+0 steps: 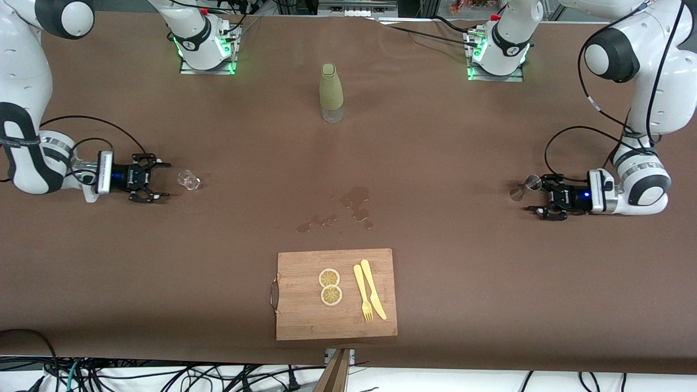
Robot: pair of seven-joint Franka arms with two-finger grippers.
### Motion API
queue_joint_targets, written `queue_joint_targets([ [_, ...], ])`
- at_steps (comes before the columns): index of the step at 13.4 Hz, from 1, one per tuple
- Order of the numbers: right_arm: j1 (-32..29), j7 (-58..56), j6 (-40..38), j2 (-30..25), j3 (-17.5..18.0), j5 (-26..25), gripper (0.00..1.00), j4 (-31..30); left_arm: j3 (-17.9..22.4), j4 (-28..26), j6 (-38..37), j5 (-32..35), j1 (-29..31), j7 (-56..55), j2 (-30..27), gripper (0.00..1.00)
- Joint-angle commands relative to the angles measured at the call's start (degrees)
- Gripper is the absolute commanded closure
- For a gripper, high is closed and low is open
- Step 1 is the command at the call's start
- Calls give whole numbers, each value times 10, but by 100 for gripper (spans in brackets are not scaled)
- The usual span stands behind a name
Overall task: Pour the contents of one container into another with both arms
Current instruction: 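Set the beaker down and open the right gripper while the left gripper releases the jigger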
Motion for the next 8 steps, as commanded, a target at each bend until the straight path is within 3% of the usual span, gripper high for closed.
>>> queue_joint_targets([
  [1, 4, 123, -8, -48, 0, -42, 0, 14, 7, 41, 43, 53, -1, -117, -34, 0],
  [4, 20, 282, 0, -93, -1, -88, 0, 18, 7, 44, 67, 144, -4, -367, -89, 0],
  [8, 49, 537, 9, -156, 0, -161, 0, 22, 7, 87, 87, 262, -44, -624, -153, 0],
])
